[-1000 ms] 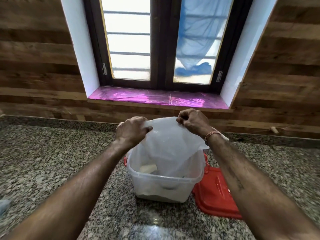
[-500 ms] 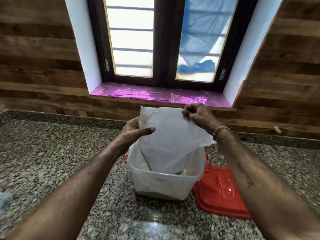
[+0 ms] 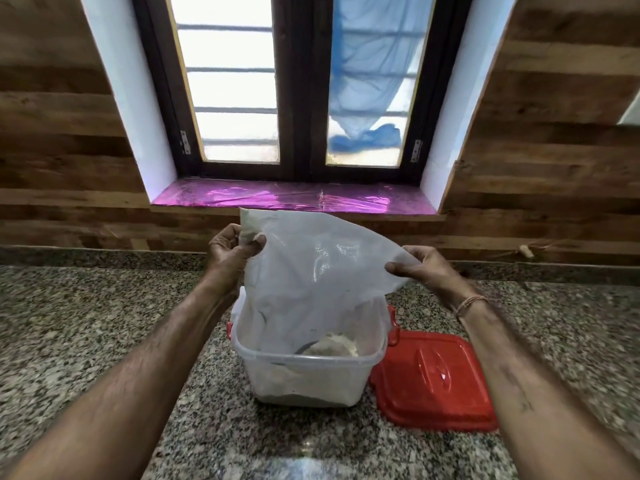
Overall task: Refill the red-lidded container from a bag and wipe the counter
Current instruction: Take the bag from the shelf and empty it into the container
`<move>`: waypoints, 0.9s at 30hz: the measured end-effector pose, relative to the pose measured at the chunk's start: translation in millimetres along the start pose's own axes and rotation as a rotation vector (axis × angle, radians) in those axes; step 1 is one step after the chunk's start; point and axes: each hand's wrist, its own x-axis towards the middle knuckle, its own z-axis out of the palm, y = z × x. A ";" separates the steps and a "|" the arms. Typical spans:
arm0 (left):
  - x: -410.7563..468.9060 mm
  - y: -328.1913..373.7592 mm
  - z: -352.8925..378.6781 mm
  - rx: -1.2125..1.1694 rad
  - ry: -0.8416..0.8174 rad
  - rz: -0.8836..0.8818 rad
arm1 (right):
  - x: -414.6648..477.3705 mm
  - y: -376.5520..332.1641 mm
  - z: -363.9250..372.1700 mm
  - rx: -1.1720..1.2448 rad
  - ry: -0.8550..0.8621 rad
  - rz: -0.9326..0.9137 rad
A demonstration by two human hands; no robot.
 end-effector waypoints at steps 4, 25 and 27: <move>6.6 -1.1 3.5 0.041 -0.050 0.026 | 9.2 7.5 1.7 0.185 0.302 -0.100; -0.1 -11.0 -14.1 -0.180 0.055 0.023 | 31.5 64.1 60.7 0.046 0.247 0.129; -5.9 -13.2 -20.9 -0.138 -0.035 -0.022 | 35.5 63.1 55.7 0.074 0.295 0.090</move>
